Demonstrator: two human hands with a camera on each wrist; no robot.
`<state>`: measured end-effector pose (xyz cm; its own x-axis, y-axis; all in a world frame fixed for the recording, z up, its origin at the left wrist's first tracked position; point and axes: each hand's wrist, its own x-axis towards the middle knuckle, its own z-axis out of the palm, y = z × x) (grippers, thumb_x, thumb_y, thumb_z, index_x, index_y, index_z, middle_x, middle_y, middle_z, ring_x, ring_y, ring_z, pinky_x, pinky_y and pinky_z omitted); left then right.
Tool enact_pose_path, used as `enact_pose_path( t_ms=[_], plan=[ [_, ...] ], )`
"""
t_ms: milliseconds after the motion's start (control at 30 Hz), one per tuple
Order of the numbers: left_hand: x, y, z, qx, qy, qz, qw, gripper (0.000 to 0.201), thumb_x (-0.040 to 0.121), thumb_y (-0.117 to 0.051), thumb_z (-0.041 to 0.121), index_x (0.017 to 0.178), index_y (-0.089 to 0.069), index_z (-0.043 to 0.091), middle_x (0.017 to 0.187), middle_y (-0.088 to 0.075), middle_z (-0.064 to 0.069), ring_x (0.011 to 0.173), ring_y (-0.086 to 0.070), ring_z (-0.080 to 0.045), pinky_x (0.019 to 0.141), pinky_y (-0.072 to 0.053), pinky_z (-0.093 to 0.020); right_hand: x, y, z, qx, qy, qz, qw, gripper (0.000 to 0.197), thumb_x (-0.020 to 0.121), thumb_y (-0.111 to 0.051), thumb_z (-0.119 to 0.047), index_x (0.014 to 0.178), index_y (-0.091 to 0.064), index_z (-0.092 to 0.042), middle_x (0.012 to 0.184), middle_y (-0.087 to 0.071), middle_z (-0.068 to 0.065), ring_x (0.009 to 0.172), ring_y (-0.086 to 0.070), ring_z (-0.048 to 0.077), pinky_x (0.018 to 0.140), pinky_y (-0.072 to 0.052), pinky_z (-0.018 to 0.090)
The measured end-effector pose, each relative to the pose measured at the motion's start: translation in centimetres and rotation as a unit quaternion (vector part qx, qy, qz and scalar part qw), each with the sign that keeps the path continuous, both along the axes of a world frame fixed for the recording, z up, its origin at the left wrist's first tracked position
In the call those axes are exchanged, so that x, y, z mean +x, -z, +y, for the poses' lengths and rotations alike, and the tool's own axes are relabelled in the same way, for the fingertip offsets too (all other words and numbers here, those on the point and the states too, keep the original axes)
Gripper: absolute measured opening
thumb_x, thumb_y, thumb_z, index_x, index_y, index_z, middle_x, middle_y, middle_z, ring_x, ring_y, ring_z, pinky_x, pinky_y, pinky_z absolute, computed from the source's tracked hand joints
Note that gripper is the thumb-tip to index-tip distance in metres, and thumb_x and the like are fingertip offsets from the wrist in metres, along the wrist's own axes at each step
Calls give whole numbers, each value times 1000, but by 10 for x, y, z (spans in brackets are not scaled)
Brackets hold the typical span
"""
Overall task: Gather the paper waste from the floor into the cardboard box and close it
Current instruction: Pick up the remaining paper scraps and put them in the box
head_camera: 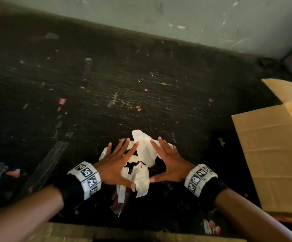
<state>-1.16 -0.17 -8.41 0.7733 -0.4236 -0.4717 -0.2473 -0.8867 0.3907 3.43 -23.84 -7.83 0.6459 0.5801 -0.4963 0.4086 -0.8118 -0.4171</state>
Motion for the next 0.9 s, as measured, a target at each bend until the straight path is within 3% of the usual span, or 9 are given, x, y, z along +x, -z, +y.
enact_pose_path(
  t_ms=[100,200,267,500,700,900],
  plan=[
    [-13,-8,21,19,37,-6,999,136,52,-64,77,134,37,38,144,44,2,131,42,-17,109,23,-49,-6,-12,-25,-28,-49,-28,998,134,59,-74,-66,139,30,-43,150,38,-3,138,34,14,113,21,42],
    [-21,-6,37,86,70,-5,994,140,44,-61,83,135,36,38,147,39,-4,133,40,-22,110,22,-54,-12,-9,-48,-107,-98,-71,987,143,51,-76,-67,138,34,-40,145,41,-2,135,37,17,111,23,45],
    [-23,-2,36,93,66,6,993,140,46,-65,80,134,36,39,148,38,-6,134,38,-24,110,20,-55,-16,-4,-53,-134,-106,-75,982,145,51,-78,-65,139,33,-38,144,41,-1,136,35,18,112,22,46],
    [-14,10,7,73,43,5,996,135,54,-64,79,130,40,39,148,37,-10,136,34,-27,112,15,-56,-5,1,-43,-92,-42,-104,989,128,64,-67,-71,140,29,-37,152,32,2,146,19,21,120,7,44],
    [-17,2,14,78,68,-6,995,138,44,-59,85,132,38,41,146,42,-5,133,39,-24,111,18,-54,-8,-9,-60,-91,-78,-103,987,137,53,-71,-73,144,26,-38,150,37,-2,137,31,13,111,20,36],
    [-19,9,11,91,80,1,993,139,52,-69,74,130,40,40,144,43,-8,133,39,-28,109,20,-54,-15,7,-49,-76,17,-43,996,139,55,-75,-69,143,28,-37,153,35,5,144,24,23,118,11,42]
  ],
)
